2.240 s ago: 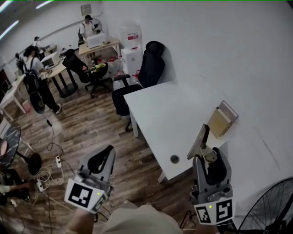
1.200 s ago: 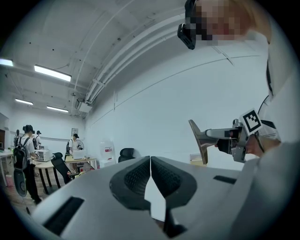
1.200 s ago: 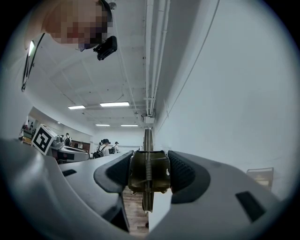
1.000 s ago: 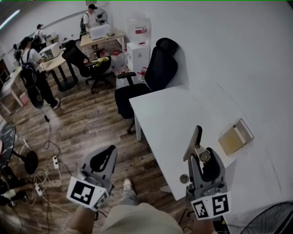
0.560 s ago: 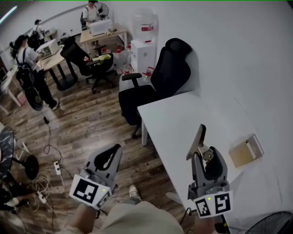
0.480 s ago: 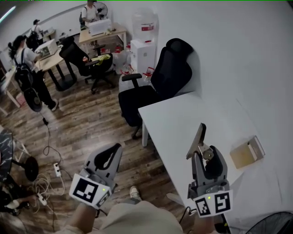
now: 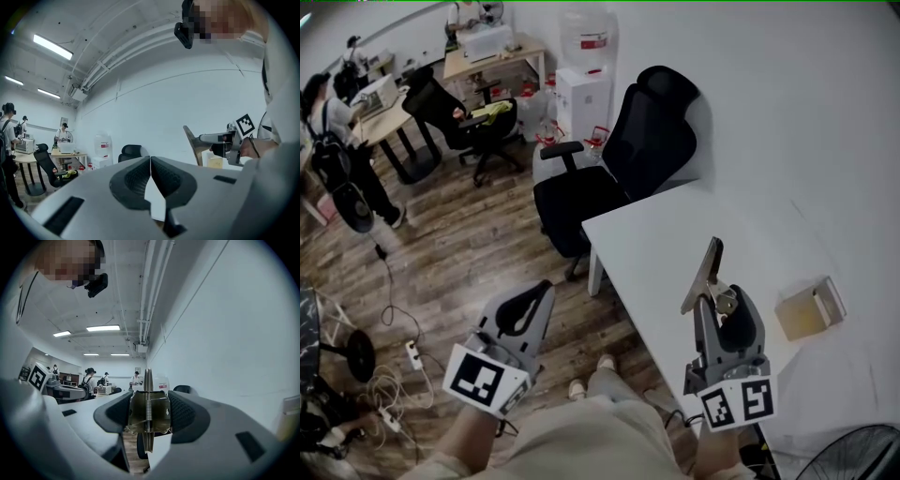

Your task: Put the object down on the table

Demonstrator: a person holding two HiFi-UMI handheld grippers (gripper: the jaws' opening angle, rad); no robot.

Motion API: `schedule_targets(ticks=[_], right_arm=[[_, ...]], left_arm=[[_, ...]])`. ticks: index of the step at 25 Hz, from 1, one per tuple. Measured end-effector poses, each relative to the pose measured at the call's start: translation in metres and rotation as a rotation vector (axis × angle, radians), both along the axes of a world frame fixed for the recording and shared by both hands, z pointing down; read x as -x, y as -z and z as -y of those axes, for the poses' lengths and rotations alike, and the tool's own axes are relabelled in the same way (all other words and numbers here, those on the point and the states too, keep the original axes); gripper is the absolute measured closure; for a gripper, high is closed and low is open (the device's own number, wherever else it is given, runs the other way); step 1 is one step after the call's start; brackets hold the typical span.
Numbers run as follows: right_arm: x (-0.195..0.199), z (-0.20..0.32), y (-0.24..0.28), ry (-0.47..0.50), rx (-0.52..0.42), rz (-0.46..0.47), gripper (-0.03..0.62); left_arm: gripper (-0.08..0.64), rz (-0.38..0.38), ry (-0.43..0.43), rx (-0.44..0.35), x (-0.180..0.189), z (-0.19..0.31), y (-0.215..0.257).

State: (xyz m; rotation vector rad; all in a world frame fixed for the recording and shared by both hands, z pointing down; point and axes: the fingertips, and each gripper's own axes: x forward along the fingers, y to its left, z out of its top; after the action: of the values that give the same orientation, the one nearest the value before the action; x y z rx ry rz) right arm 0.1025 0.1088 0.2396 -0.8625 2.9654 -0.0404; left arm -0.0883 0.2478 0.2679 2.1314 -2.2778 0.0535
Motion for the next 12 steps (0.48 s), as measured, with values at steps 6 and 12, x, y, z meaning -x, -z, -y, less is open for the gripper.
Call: schedule_targets(ticks=[6, 12], right_arm=[[0.017, 0.027, -0.022, -0.029, 0.046, -0.018, 0.348], [0.043, 0.08, -0.06, -0.042, 0.162, 0.007, 0.348]], left_arm=[[0.535, -0.005, -0.015, 0.001, 0.022, 0.02, -0.014], [0.535, -0.024, -0.025, 0.03, 0.052, 0.064, -0.039]])
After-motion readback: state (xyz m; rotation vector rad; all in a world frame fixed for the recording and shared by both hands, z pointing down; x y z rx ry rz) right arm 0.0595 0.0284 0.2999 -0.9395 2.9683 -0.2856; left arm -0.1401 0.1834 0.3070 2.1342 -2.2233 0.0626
